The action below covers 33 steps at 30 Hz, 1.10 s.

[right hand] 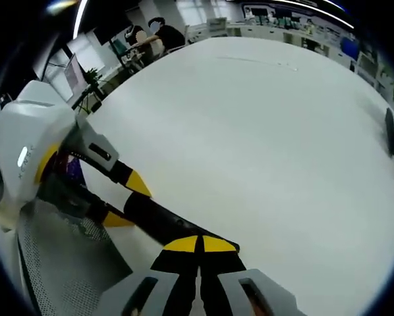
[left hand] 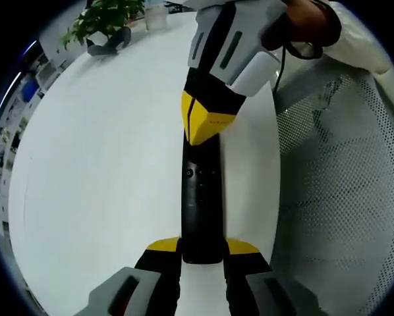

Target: Press the specified remote control buttons in sequence, fully releasing each button before pressing the next.

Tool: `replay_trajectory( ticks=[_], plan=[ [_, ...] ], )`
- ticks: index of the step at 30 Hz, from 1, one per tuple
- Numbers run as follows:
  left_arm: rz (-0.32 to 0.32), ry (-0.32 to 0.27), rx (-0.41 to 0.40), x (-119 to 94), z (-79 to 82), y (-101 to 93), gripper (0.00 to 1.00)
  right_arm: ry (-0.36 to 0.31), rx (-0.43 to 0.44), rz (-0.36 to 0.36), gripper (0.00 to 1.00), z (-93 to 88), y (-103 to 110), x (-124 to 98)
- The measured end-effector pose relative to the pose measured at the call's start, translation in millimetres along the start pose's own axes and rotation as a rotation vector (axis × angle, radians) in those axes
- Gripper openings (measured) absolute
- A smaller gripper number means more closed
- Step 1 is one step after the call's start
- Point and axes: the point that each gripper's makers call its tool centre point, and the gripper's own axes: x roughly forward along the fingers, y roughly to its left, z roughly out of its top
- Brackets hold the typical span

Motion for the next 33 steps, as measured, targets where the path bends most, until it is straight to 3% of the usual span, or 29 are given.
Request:
replay_trajectory(
  ticks=[15, 21, 33],
  plan=[
    [0.000, 0.004, 0.006, 0, 0.3, 0.2, 0.22, 0.023, -0.008, 0.012, 0.00, 3.3, 7, 8],
    [-0.008, 0.004, 0.002, 0, 0.1, 0.4, 0.22, 0.054, -0.052, -0.026, 0.00, 3.4, 8, 10],
    [-0.001, 0.013, 0.008, 1, 0.0, 0.3, 0.23, 0.075, 0.001, -0.017, 0.00, 5.2, 3, 12]
  ],
)
